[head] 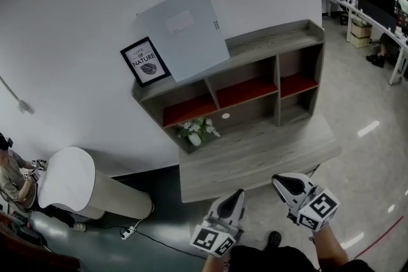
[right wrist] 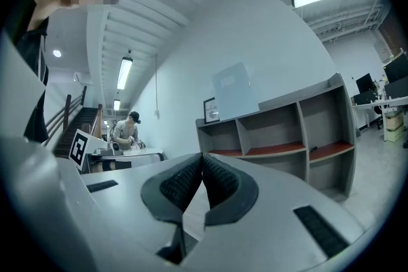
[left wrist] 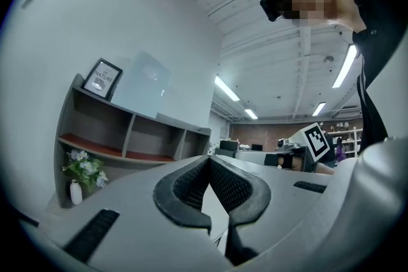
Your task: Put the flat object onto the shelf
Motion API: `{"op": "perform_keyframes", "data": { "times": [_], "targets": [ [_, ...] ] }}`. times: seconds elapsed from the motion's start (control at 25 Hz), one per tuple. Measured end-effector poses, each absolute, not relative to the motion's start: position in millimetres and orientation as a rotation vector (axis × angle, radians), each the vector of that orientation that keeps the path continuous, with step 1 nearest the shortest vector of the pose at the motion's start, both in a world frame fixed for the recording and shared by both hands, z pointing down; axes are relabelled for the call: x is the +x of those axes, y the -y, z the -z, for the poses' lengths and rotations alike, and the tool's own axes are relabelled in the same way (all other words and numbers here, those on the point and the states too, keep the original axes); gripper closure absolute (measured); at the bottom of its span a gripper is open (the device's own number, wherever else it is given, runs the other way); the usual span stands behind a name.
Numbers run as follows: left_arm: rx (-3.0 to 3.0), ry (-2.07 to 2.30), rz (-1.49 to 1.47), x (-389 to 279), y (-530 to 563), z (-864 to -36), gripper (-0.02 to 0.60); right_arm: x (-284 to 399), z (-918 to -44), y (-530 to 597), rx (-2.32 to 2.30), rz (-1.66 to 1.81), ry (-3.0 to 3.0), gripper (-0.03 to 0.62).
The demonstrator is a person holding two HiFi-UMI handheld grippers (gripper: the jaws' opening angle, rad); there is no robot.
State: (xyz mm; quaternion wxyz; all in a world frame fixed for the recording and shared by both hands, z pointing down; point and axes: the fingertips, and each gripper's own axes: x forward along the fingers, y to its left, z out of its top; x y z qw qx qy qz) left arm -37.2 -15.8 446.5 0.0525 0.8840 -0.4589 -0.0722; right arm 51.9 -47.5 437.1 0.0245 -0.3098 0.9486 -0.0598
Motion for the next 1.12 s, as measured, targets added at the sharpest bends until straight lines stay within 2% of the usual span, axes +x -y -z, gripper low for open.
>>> {"op": "perform_keyframes", "data": {
  "times": [0.48,1.12],
  "targets": [
    [2.684,1.404,0.232,-57.3,5.6,-441.6,0.569,22.0,-427.3,36.3,-0.908,0.147,-2.960,0.582],
    [2.693,1.402,0.234,-37.2,-0.3,-441.5,0.569,37.1,-427.4,31.1,-0.908,0.121,-2.980,0.582]
  ]
}}
